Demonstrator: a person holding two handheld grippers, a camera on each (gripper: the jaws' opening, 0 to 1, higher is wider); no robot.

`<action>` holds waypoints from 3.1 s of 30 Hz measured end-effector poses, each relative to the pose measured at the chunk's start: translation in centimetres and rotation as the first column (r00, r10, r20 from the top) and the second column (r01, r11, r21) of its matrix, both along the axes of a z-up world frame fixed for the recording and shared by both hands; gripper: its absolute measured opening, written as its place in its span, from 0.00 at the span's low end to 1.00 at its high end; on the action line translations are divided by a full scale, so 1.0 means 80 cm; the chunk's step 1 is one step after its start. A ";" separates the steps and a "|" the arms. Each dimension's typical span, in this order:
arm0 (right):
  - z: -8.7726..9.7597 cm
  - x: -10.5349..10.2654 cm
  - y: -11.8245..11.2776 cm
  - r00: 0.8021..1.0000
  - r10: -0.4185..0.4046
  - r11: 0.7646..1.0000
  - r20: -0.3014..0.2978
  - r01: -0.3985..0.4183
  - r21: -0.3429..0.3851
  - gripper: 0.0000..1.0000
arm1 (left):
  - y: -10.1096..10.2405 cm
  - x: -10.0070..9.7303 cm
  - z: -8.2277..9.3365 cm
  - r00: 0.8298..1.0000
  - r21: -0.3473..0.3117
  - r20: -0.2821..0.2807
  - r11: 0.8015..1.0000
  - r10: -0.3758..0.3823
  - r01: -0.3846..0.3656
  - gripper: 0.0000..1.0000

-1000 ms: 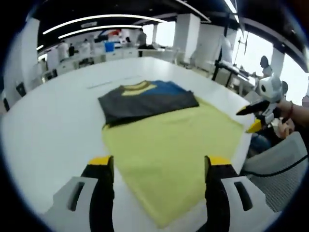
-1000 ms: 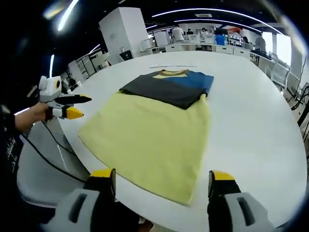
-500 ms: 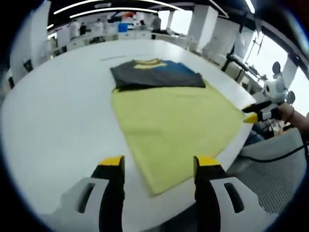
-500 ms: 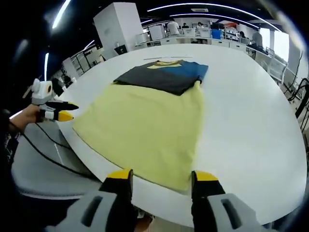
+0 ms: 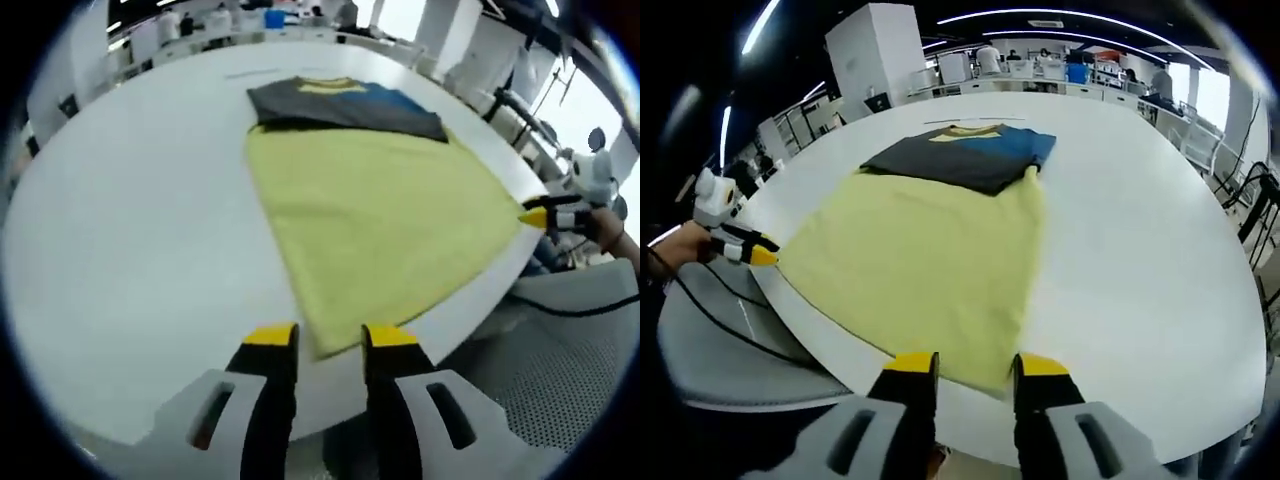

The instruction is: Fold the garment on the visible template until the final outline fits inside the template.

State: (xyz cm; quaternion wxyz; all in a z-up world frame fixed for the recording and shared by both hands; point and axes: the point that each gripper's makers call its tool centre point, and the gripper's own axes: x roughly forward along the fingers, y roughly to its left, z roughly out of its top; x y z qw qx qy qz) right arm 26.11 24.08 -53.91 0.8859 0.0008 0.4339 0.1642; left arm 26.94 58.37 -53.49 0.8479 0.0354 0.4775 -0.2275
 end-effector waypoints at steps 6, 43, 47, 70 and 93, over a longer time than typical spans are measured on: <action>-0.002 0.002 -0.002 1.000 -0.020 1.000 0.004 0.020 0.010 0.18 | 0.002 -0.002 -0.006 0.998 -0.016 -0.027 0.998 0.057 -0.057 0.15; 0.003 -0.021 -0.007 0.995 0.087 0.990 -0.039 -0.091 -0.108 0.00 | -0.003 -0.021 0.031 1.000 -0.034 -0.027 0.999 -0.009 0.008 0.00; 0.004 -0.030 -0.003 0.992 0.111 0.988 -0.055 -0.116 -0.100 0.00 | -0.002 -0.030 0.032 0.999 -0.031 -0.039 0.999 -0.016 0.015 0.00; 0.022 -0.074 -0.006 0.994 0.084 0.994 -0.073 -0.088 -0.064 0.00 | -0.010 -0.086 0.049 0.992 -0.012 -0.088 0.995 -0.095 0.094 0.00; 0.061 -0.096 -0.013 0.993 0.102 0.990 -0.061 -0.107 -0.086 0.00 | -0.011 -0.112 0.090 0.997 -0.023 -0.038 0.997 -0.069 0.069 0.00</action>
